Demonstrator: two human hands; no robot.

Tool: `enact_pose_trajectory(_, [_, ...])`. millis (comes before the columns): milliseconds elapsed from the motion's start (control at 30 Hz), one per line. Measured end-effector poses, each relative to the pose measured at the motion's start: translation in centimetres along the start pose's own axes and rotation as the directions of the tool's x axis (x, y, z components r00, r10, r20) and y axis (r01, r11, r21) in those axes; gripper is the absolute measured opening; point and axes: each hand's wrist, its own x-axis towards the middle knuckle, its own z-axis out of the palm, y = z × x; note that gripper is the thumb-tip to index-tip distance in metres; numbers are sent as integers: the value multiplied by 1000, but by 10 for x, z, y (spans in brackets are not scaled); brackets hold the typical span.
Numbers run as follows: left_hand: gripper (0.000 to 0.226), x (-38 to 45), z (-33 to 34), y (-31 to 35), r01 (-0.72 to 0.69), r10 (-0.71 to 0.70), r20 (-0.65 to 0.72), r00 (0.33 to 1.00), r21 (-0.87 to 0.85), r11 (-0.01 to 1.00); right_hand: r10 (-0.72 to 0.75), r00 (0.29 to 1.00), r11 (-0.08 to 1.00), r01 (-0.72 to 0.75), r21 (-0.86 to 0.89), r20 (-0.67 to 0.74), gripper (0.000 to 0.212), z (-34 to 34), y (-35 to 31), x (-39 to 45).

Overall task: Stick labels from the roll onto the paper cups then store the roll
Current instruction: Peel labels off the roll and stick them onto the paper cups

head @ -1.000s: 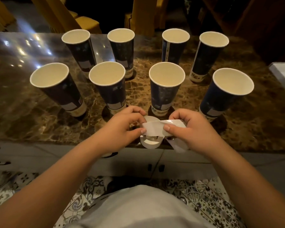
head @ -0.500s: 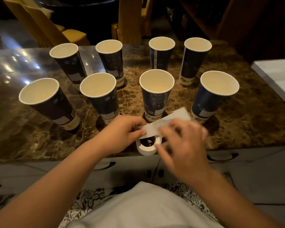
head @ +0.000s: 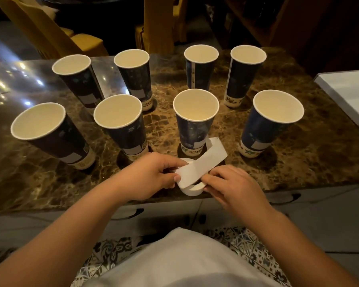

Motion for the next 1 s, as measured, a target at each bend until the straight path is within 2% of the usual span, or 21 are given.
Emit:
enact_pose_trajectory(100, [15,3,6,4,46,-59,-101,993,-135,990,181,973,982,-170,83,-146,29,1,0,-7])
enact_pose_trajectory(167, [9,4,10,8,59,-83,-148,985,-159,985,335,906,938,-297,176,-257,23,-4,-3,-11])
enact_pose_trajectory(200, [9,5,12,9,62,-89,-163,983,-167,984,372,881,922,-314,228,-292,23,-7,-4,-12])
enact_pose_trajectory(233, [10,5,13,10,65,-97,-173,980,-179,982,369,875,918,-290,272,-314,22,-10,-7,-13])
enact_pose_trajectory(300, [9,5,14,9,72,-111,-173,979,-217,974,279,905,939,-187,289,-321,17,-16,-18,-10])
enact_pose_trajectory(433, [9,4,14,10,37,-74,-143,987,-250,968,136,942,977,-76,200,-308,23,-16,-39,7])
enact_pose_trajectory(600, [12,3,13,11,22,-32,-37,999,-239,971,119,966,984,-83,160,-229,27,-14,-39,21])
enact_pose_trajectory(700, [15,4,11,9,23,-33,-31,999,-277,961,155,968,979,-123,162,-200,25,-13,-38,21])
enact_pose_trajectory(833, [16,5,12,8,19,-29,-28,999,-300,954,196,953,970,-154,186,-232,20,-15,-40,21])
enact_pose_trajectory(1000, [19,4,11,9,20,-30,-23,999,-333,943,184,961,980,-163,114,-208,24,-12,-41,23])
